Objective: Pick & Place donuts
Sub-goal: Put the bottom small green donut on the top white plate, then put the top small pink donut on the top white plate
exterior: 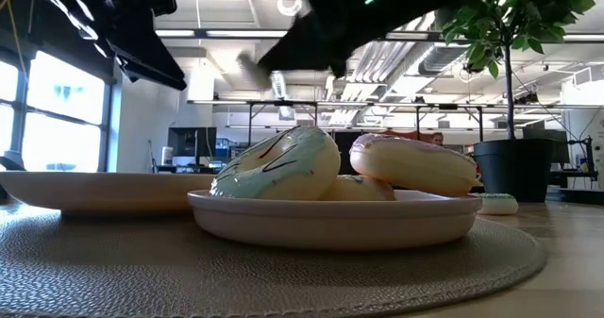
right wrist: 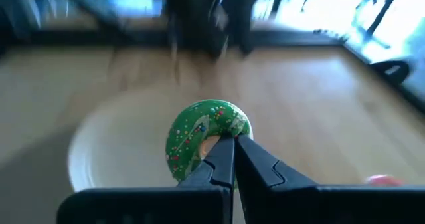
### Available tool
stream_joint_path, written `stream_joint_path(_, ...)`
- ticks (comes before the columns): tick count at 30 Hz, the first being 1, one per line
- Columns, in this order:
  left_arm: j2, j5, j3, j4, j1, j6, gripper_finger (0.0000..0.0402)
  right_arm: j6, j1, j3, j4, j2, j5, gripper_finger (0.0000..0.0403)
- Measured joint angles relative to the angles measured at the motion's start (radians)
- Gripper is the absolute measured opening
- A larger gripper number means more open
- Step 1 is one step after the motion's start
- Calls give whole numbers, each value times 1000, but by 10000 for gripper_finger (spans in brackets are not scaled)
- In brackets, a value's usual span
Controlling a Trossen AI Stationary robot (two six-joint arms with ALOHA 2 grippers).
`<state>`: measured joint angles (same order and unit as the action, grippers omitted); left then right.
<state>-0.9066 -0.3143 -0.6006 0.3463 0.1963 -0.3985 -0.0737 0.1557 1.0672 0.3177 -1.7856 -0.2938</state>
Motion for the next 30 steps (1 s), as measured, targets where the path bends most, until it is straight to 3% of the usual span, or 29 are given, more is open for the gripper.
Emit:
stream_joint_path(7,0,-14,0,-6,0,-1,137,36,-41,339,-249,-265,154,5)
stream_joint_path(15,0,-19,0,-5,0,-2,137,74,-53,540,-463,-423,154,24)
stream_joint_path(23,0,-17,0,-3,0,0,137,80,-63,567,-527,-446,152,88)
stream_joint_path(30,0,-19,0,-3,0,-2,137,83,-45,567,-664,-340,142,113)
